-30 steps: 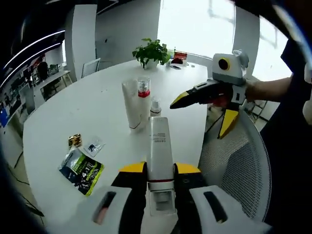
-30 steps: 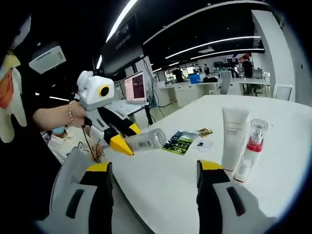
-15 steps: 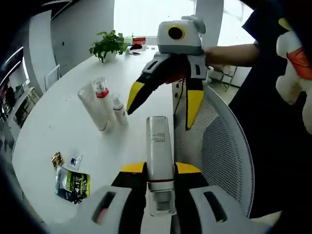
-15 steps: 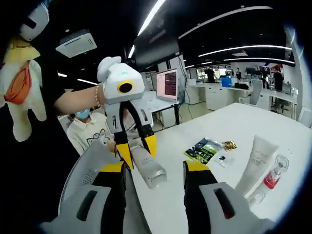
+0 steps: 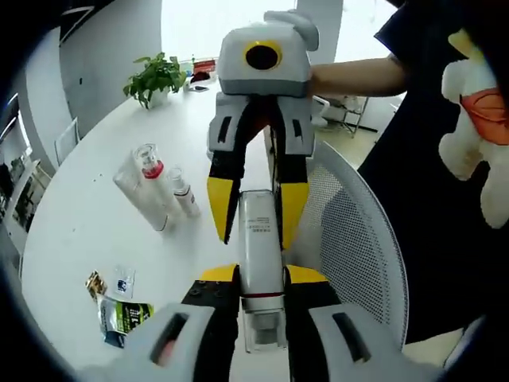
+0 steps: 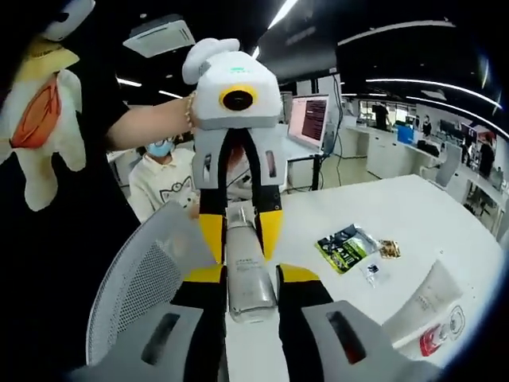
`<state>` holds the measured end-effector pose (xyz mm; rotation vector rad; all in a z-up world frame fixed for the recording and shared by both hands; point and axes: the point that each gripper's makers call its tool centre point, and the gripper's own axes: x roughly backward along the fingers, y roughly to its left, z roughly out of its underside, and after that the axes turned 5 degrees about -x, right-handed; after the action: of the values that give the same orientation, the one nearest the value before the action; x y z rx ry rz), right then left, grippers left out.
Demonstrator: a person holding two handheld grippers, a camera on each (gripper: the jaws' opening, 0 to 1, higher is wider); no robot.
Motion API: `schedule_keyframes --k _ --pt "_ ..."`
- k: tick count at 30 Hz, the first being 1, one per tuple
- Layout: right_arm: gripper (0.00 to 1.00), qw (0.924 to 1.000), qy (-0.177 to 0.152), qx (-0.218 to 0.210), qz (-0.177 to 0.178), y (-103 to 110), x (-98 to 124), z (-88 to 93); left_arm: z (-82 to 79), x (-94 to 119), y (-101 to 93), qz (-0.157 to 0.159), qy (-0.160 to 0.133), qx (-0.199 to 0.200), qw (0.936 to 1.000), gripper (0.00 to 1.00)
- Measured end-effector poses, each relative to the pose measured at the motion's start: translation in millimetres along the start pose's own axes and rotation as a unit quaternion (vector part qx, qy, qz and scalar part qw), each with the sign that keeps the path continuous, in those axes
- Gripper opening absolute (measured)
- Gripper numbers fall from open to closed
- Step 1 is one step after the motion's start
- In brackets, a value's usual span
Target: Arrange the skincare products in the storage area until every visible bottle or jar stands upright without overlapping.
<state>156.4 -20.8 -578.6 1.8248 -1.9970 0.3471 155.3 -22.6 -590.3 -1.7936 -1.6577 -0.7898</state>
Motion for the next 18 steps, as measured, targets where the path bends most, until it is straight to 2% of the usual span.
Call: schedule_keyframes --k 4,6,8,10,11,12,13,18 --pt "0.23 0.9996 0.017 0.018 -0.010 4.4 -3.2 6.1 0.6 -0.2 -3.1 0.011 0.011 -0.004 0.9999 0.19" --pt "0.23 0.9996 0.016 0.022 -0.007 4.0 -2.5 7.8 0.2 0.3 -3.3 0.013 0.006 -0.001 0.9999 0.19" --pt "0.22 1.0000 0.004 -0.003 0.000 -0.4 0.3 6.6 -1.8 1.2 -1.5 0.008 -0.011 0.008 0.9999 0.19" --pt "0.22 0.9999 -0.011 -0.003 0.003 -2.4 5.4 3.4 -6.2 2.8 -1.0 0.006 -0.039 0.026 0.9989 0.19" --pt "0.22 0.9998 -0.016 -0.009 0.002 -1.6 5.7 1.9 -6.1 3.4 -0.8 0.006 -0.042 0.029 0.9987 0.19" --pt "0.22 0.9995 -0.022 -0.021 -0.008 2.3 7.6 0.3 -10.1 3.8 -5.0 0.018 -0.060 0.045 0.9970 0.19" --pt "0.21 0.9994 -0.026 -0.022 -0.008 2.5 9.4 -0.8 -11.1 4.0 -5.9 0.021 -0.067 0.049 0.9964 0.20" --pt "0.21 0.9981 -0.040 -0.047 -0.001 1.1 12.3 -2.7 -11.7 3.9 1.2 -0.003 -0.084 0.061 0.9945 0.24"
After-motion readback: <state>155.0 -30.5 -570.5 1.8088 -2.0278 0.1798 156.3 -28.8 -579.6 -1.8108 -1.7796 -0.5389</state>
